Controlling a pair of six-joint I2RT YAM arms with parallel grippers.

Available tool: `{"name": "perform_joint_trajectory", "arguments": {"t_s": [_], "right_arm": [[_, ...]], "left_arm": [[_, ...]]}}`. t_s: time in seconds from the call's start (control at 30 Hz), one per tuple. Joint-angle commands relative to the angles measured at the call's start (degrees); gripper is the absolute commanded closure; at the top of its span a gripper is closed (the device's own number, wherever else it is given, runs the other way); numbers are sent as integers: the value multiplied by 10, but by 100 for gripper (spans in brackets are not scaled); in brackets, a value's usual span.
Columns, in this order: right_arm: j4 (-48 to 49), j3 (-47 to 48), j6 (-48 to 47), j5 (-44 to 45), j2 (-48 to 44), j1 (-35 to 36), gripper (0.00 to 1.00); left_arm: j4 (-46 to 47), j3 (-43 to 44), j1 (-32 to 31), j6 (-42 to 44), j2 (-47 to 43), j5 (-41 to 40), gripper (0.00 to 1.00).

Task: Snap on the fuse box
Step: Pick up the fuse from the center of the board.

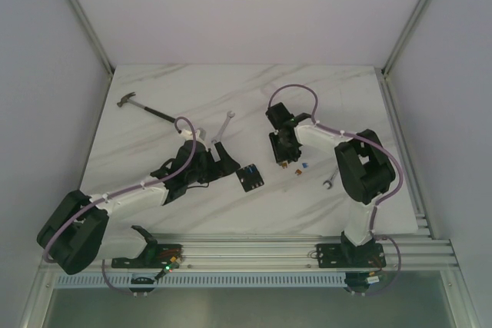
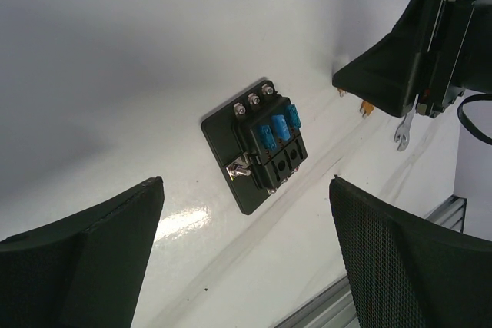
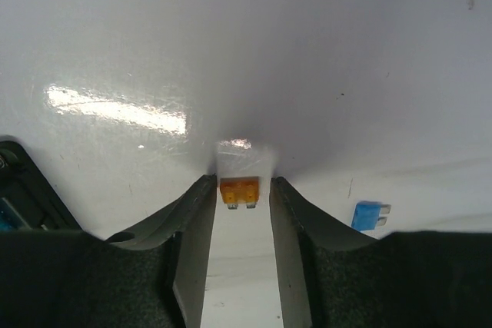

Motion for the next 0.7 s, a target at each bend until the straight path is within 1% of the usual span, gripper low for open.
{"name": "perform_joint_trajectory", "arguments": {"t_s": [0.0, 0.2, 0.37, 0.47, 0.57, 0.67], "right_arm": [[-41, 14, -17, -2, 20, 2, 57], [-46, 23, -34, -18, 35, 3, 57], [-46, 24, -46, -28, 54, 3, 61], [-46, 24, -48, -33, 64, 3, 66], [-45, 21, -44, -31, 61, 3, 75], [-39, 17, -33, -28, 39, 2, 78]], "left_arm": [[13, -7, -1, 10, -8, 6, 3], [14, -7, -1, 10, -7, 7, 3], [14, -10, -2, 10, -11, 7, 3], [14, -10, -1, 11, -10, 7, 3], [16, -9, -1, 12, -10, 11, 3], [24, -9, -3, 14, -10, 15, 3]]}}
